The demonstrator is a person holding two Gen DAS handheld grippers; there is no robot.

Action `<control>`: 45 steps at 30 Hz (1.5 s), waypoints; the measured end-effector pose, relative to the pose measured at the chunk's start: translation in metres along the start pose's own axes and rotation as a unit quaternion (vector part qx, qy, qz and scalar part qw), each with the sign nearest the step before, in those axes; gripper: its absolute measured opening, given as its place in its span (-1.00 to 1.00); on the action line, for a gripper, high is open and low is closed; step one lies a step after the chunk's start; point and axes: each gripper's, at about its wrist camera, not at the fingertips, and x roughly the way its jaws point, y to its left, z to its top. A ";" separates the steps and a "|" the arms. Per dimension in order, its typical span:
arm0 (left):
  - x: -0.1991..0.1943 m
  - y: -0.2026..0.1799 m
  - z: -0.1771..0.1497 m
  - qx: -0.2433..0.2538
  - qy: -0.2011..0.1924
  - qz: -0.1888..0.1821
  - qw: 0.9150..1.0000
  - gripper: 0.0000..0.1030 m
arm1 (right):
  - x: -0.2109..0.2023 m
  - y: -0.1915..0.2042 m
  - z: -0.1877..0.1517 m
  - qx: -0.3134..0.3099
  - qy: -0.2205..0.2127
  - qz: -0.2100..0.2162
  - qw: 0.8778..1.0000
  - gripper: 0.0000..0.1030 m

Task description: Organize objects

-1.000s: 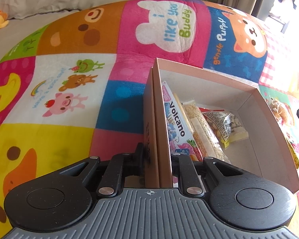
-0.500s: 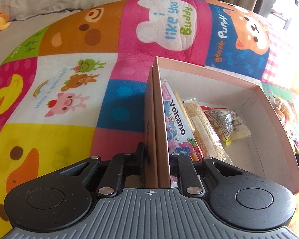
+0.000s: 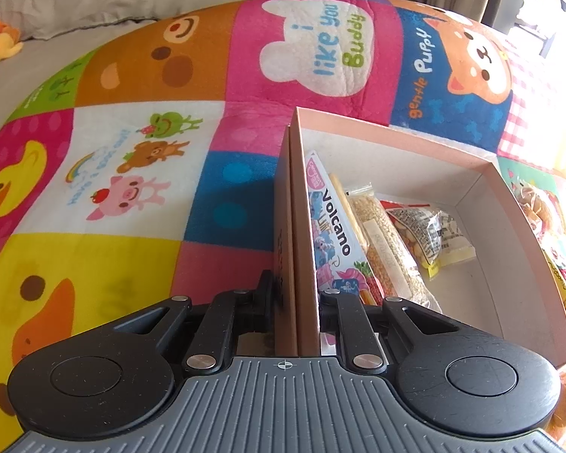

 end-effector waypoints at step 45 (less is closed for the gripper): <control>-0.003 -0.002 -0.005 0.000 0.001 -0.001 1.000 -0.67 | 0.011 0.064 -0.023 -0.143 0.021 0.003 0.989 0.13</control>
